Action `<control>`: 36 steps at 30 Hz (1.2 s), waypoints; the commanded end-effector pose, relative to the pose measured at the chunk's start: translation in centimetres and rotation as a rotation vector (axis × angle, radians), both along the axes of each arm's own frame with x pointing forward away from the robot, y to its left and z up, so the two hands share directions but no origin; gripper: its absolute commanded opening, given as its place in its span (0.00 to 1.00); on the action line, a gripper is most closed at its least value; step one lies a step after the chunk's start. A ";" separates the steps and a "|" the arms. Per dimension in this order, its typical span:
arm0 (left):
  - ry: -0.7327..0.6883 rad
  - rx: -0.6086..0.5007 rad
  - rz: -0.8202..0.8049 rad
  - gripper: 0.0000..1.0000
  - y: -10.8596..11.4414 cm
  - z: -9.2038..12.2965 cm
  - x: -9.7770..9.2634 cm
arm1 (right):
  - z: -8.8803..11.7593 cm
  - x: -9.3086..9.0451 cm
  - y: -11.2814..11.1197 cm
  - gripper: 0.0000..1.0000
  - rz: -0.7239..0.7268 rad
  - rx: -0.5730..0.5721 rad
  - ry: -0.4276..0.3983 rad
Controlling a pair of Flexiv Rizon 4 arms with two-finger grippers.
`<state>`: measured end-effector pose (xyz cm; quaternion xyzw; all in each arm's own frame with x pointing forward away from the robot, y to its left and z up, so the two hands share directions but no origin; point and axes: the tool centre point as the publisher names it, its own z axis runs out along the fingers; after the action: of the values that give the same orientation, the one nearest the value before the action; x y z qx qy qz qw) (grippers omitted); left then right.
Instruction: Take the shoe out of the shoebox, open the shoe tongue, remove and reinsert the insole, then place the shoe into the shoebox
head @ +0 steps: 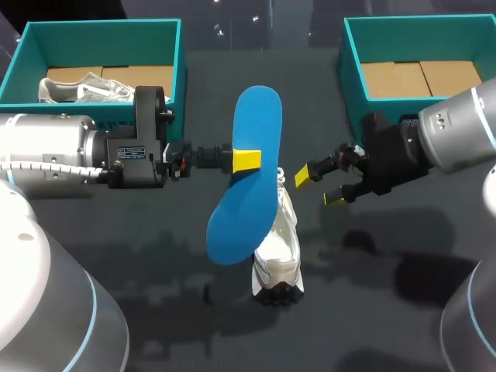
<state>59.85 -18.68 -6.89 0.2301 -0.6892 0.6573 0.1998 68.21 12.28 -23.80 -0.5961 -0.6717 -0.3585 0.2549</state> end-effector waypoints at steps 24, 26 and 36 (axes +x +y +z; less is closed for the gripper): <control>-1.155 -0.318 -0.018 0.00 -0.1 -2.0 4.7 | 3.2 0.5 -0.4 1.00 0.033 0.227 0.090; -1.274 -0.349 -0.035 0.00 0.1 -2.4 5.1 | 3.3 0.7 -0.2 1.00 0.040 0.244 0.097; -1.779 -0.481 -0.163 0.00 0.6 -4.2 6.1 | 4.3 1.6 0.5 1.00 0.051 0.373 0.112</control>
<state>65.02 -17.85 -10.54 -0.1271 -0.6348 0.7538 -0.1125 69.36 12.49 -18.97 -0.5440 -0.6025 -0.4281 0.3973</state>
